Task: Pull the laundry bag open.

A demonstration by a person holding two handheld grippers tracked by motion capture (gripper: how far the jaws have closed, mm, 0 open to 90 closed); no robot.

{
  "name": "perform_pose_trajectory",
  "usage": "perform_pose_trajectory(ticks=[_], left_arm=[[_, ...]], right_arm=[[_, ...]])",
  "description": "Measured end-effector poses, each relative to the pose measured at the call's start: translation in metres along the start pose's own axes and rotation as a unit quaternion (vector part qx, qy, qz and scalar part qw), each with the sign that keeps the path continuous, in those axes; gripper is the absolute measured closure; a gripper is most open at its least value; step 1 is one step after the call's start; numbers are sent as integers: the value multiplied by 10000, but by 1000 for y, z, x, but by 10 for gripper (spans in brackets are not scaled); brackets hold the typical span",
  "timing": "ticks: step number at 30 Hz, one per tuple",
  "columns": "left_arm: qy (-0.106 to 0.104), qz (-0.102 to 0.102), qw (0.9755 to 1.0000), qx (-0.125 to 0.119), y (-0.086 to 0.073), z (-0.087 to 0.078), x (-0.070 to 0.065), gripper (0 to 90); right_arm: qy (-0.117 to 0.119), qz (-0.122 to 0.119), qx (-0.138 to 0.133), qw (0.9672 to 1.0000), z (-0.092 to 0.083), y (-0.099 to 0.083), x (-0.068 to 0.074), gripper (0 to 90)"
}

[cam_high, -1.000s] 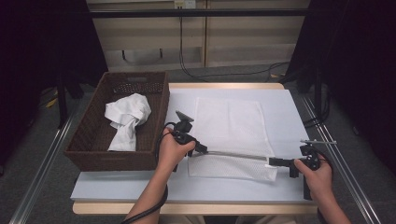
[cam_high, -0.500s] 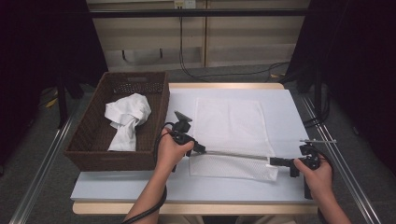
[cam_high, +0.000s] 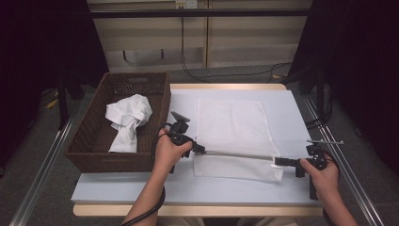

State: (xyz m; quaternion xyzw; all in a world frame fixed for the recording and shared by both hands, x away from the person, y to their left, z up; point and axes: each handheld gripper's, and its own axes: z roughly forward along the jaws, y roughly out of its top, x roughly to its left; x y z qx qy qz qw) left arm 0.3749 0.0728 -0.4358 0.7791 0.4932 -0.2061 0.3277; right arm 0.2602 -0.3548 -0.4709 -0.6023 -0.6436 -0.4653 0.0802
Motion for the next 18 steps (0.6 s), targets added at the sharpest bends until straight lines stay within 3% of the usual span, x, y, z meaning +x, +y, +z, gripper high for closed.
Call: perform_pose_trajectory(ticks=[18], left_arm=[[-34, -54, 10000, -59, -1, 1, -1, 871]], right_arm=[[50, 30, 34, 10000, -2, 2, -2, 878]])
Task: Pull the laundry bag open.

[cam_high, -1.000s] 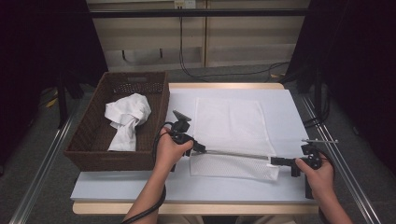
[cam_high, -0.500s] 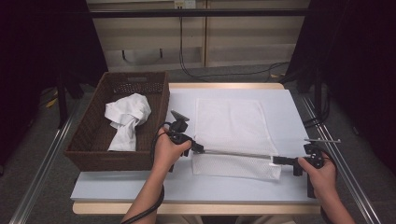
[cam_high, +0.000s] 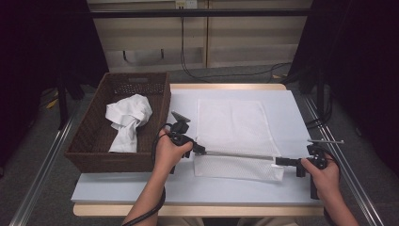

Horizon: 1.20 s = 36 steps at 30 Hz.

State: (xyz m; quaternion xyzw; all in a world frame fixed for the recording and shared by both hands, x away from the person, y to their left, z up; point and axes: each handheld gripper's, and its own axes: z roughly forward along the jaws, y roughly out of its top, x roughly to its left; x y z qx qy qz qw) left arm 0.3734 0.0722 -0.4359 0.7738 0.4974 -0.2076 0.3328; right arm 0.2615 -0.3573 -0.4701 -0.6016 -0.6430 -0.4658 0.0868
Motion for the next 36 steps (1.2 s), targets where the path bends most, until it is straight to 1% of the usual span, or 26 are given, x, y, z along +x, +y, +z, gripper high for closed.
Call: perform_pose_trajectory(ticks=[1, 5, 6, 7, 8, 9, 10, 11, 13, 14, 16, 18, 21, 23, 24, 26, 27, 29, 32, 33, 34, 35, 36], left_arm=[[-5, 38, 10000, 36, 0, 0, 0, 871], [-18, -12, 10000, -2, 0, 0, 0, 871], [41, 9, 10000, 20, 0, 0, 0, 871], [141, 5, 9999, -7, 0, -1, 0, 871], [201, 30, 9998, -11, 0, -3, 1, 871], [213, 53, 9998, -10, 0, -5, 2, 871], [102, 11, 9999, -26, 0, -5, 2, 871], [73, -5, 10000, -52, 0, -5, 1, 871], [54, 22, 10000, -33, 0, -4, 0, 871], [107, 29, 9999, -34, 0, -4, 0, 871], [68, 8, 10000, 13, 0, -3, 0, 871], [17, -15, 10000, -11, 0, -3, 0, 871], [93, 28, 10000, 0, 0, -3, -1, 871], [207, -1, 9998, -27, 0, -3, -1, 871], [124, -6, 9999, -15, 0, -3, 0, 871], [105, -34, 9999, -24, -1, -3, -1, 871], [119, 24, 9999, 17, 0, -3, 0, 871], [172, 38, 9998, 11, 0, -2, 0, 872], [159, -7, 9999, 9, -1, -3, -1, 872], [293, 41, 9996, -22, -1, -4, -1, 871], [306, 14, 9995, -26, -1, -4, -1, 872], [333, 44, 9994, -49, 0, -5, 0, 872], [230, 25, 9997, -51, -1, -5, 0, 871]], right_arm=[[7, 6, -10, 10000, 0, 0, 0, 877], [22, 1, -10, 10000, -1, 0, 0, 877], [13, -4, -17, 10000, -1, 0, 0, 878], [-12, -2, -19, 10000, -1, 0, 0, 877], [-81, -28, -15, 10000, -2, 0, 0, 877], [-101, -2, -29, 9999, -3, 1, -1, 877], [-73, 21, -55, 10000, -5, 1, -3, 877], [-53, 28, -81, 9999, -7, 0, -5, 878], [-49, 23, -92, 9999, -9, 0, -5, 877], [-51, 42, -92, 9999, -9, 0, -5, 877], [-62, 22, -96, 9999, -9, 0, -4, 877], [-47, 31, -93, 9999, -10, 0, -5, 877], [-66, 47, -83, 9999, -10, 0, -6, 877], [-102, 72, -78, 9999, -11, 1, -7, 877], [-89, 70, -84, 9999, -11, 1, -8, 877], [-86, 81, -104, 9999, -13, 1, -10, 877], [-81, 86, -95, 9999, -13, 1, -10, 877], [-123, 60, -69, 9999, -13, 0, -9, 877], [-88, 74, -61, 9999, -12, 0, -9, 877], [-86, 95, -76, 9999, -13, 0, -10, 877], [-160, 88, -83, 9998, -14, 0, -9, 878], [-162, 105, -88, 9998, -15, 1, -10, 877], [-132, 113, -111, 9998, -16, 1, -11, 877]])
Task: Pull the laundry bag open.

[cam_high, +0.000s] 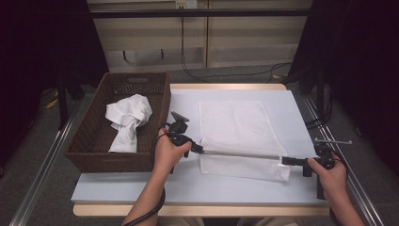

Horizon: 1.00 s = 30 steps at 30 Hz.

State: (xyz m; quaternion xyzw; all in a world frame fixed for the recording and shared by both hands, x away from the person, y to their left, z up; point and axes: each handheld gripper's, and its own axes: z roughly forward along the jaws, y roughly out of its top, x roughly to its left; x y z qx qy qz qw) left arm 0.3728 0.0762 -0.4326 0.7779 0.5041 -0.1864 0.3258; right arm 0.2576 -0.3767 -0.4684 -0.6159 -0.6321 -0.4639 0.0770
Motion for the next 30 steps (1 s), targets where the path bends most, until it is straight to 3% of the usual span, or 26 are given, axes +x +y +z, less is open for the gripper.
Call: perform_pose_trajectory(ticks=[3, 10, 14, 17, 19, 23, 25, 27, 30], left_arm=[[64, 53, 9999, 57, 0, 1, -2, 871], [69, -41, 10000, 43, -1, 2, -3, 871], [373, 28, 9993, 10, -1, 2, -3, 871], [173, -68, 9998, 16, -3, 1, -3, 871], [179, 59, 9998, 107, -2, 1, -3, 871], [220, 6, 9997, 51, -3, 2, -4, 871], [234, 45, 9997, 103, -2, 1, -3, 871], [213, -15, 9997, 82, -3, 0, -4, 870], [304, 55, 9995, 100, -3, 1, -3, 870]], right_arm=[[-1, 19, 12, 10000, -1, 0, -2, 877], [-11, 59, 74, 10000, -1, -1, -2, 877], [-51, 54, 107, 9999, -1, -2, -4, 877], [-50, 37, 61, 10000, -4, -1, -5, 877], [-41, 37, 83, 10000, -4, -1, -5, 877], [-96, 10, 129, 9999, -3, -1, -5, 869], [-72, -50, 139, 9999, -4, 0, -3, 841], [-198, -170, 103, 9996, -4, 0, 0, 807], [-264, -275, 96, 9992, -4, 2, 3, 675]])
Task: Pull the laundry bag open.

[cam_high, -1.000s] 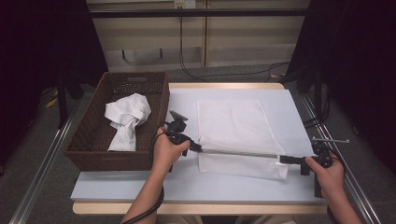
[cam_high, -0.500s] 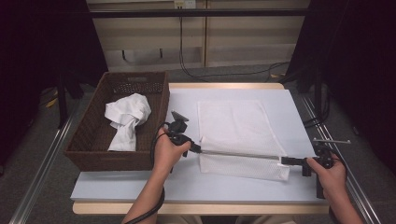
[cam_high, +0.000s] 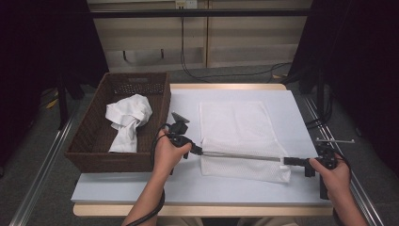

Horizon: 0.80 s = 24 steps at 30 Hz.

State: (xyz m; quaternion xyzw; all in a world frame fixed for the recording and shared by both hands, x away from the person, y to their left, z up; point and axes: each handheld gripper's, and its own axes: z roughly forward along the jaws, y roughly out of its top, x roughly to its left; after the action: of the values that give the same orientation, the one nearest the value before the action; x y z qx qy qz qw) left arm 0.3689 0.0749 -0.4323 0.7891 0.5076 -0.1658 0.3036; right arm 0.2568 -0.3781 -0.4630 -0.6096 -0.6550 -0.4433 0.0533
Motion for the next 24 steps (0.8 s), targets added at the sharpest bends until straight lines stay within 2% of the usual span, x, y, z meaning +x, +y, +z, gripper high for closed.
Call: perform_pose_trajectory(ticks=[1, 2, 4, 5, 6, 8, 11, 12, 14, 15, 16, 18, 19, 21, 24], left_arm=[[16, 14, 10000, -14, 0, 0, 0, 870], [-40, -14, 10000, -26, 0, 0, -1, 870], [-42, 59, 10000, 34, -1, 0, -1, 870], [-19, 28, 10000, -16, -1, 1, -2, 869], [-74, -7, 10000, 15, -1, 1, -3, 869], [-43, -66, 10000, -26, -2, 3, -3, 868], [14, 1, 10000, 47, -2, 5, -1, 868], [-55, -87, 9999, 72, -3, 6, -2, 868], [0, -32, 10000, 71, -4, 6, -2, 868], [-93, -51, 9999, 103, -4, 6, -2, 868], [-28, -17, 9999, 107, -4, 6, -2, 868], [-42, -89, 9999, 64, -6, 5, -3, 868], [-80, -28, 9999, 89, -6, 5, -2, 868], [-102, -72, 9999, 87, -7, 5, -2, 867], [-78, -27, 9999, 102, -9, 6, -1, 868]], right_arm=[[-26, 3, 47, 10000, 0, 0, 1, 649], [-128, -46, -20, 9999, 0, 0, 1, 623], [-269, -151, -60, 9995, 0, 2, 3, 598], [-309, -210, -101, 9993, 0, 2, 5, 587], [-299, -291, -136, 9990, 0, 3, 6, 583], [-288, -469, -124, 9984, 2, 5, 12, 576], [-191, -717, -94, 9972, 10, 7, 20, 561], [-187, -844, -62, 9962, 13, 7, 24, 554], [-214, -1104, -19, 9937, 21, 9, 31, 554], [-181, -1218, 5, 9924, 25, 10, 35, 555], [-192, -1364, -14, 9905, 28, 10, 39, 554], [-159, -1663, 12, 9859, 35, 12, 47, 547], [-115, -1819, 37, 9832, 38, 12, 52, 522], [-52, -2068, 111, 9783, 46, 12, 60, 477], [11, -2497, 177, 9682, 58, 12, 70, 427]])
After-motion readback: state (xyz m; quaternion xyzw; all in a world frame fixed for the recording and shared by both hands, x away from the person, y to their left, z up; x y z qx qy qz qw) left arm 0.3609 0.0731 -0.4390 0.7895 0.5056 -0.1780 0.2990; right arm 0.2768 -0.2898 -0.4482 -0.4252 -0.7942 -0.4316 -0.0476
